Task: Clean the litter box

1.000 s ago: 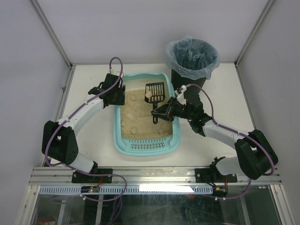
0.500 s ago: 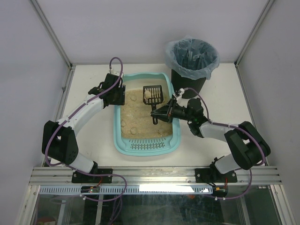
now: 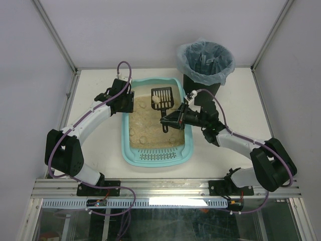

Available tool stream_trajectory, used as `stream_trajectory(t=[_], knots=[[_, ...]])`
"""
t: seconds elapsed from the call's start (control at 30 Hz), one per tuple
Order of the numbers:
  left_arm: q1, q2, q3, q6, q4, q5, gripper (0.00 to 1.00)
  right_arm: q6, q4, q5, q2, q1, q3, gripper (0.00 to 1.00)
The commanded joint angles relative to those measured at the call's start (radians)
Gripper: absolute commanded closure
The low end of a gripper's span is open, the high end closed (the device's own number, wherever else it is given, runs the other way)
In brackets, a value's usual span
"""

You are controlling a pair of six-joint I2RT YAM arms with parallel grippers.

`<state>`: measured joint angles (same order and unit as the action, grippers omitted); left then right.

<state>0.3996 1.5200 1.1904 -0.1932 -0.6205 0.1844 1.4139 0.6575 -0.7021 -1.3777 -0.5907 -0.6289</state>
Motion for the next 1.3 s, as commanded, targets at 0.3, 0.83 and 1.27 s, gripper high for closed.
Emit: stream_trajectory(t=[0.3, 0.83, 1.27], knots=[[0.012, -0.025, 0.005, -0.001, 0.027, -0.019, 0.59, -0.17, -0.16, -0.035, 0.033, -0.029, -0.12, 1.0], [0.012, -0.035, 0.001, 0.0, 0.027, -0.016, 0.59, -0.044, -0.047, -0.012, 0.058, -0.01, -0.053, 1.0], [0.012, -0.032, 0.004, 0.001, 0.028, -0.018, 0.59, -0.036, -0.07, 0.054, 0.11, -0.03, -0.024, 1.0]])
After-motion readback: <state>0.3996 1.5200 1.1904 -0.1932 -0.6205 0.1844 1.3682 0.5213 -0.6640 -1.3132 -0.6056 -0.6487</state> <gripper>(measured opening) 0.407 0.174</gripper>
